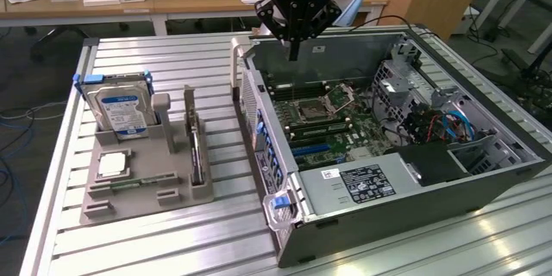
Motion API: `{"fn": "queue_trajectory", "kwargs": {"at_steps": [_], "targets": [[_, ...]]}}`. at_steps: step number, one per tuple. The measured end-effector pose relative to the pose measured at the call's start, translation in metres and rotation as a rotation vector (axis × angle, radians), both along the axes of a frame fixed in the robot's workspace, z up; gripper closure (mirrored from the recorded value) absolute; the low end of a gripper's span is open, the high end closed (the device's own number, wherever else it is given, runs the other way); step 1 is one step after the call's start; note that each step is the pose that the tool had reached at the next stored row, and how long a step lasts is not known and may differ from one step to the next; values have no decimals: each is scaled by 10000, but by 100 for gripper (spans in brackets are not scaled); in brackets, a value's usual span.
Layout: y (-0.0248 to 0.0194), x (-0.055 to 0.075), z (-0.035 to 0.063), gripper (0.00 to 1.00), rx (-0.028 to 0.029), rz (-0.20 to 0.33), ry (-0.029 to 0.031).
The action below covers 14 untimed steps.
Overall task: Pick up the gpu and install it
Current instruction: 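Reach for the gpu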
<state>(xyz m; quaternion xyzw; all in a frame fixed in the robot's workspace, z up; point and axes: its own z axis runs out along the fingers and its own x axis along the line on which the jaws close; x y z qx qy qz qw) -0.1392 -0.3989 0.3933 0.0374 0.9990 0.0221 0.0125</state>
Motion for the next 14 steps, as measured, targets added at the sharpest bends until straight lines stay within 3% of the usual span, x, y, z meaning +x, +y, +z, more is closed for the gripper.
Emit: {"fn": "queue_trajectory", "kwargs": {"at_steps": [14], "targets": [[0,-56,-1,89,0,-1,0]]}}
